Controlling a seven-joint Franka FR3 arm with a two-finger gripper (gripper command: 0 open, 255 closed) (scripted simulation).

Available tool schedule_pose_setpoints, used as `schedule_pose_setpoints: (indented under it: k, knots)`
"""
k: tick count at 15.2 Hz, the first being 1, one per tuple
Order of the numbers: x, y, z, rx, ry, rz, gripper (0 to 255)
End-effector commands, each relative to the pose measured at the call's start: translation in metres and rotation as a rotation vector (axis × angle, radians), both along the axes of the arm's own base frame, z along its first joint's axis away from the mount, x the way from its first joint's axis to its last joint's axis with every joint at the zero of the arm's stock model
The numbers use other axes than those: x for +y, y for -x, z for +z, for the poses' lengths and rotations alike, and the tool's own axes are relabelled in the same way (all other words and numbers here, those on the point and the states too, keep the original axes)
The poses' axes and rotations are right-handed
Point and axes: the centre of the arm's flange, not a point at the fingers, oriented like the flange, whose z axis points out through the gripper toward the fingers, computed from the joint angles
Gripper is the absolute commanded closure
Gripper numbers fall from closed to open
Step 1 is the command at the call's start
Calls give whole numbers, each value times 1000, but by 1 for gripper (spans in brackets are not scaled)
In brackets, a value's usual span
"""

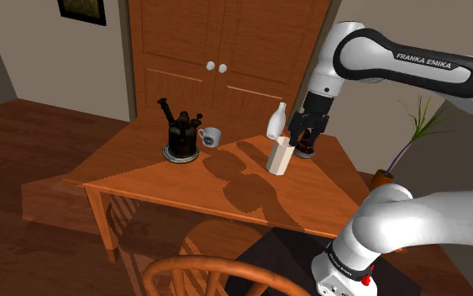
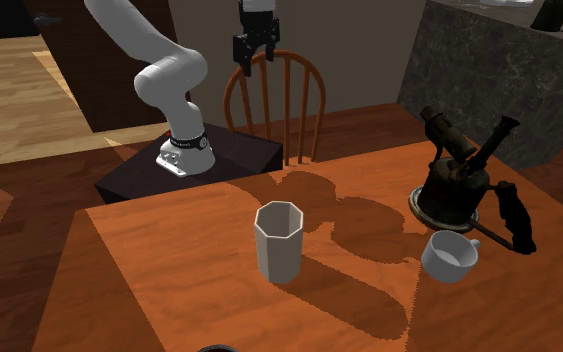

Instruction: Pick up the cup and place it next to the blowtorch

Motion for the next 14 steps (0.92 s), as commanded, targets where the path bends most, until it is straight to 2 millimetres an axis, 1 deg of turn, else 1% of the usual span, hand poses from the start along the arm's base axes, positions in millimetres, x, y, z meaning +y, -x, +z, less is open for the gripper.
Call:
schedule_pose_setpoints:
  k: [1,14]
  knots:
    - [0,0,0,0,0,0,0]
    - [-102,-94,-88,-1,63,25,0]
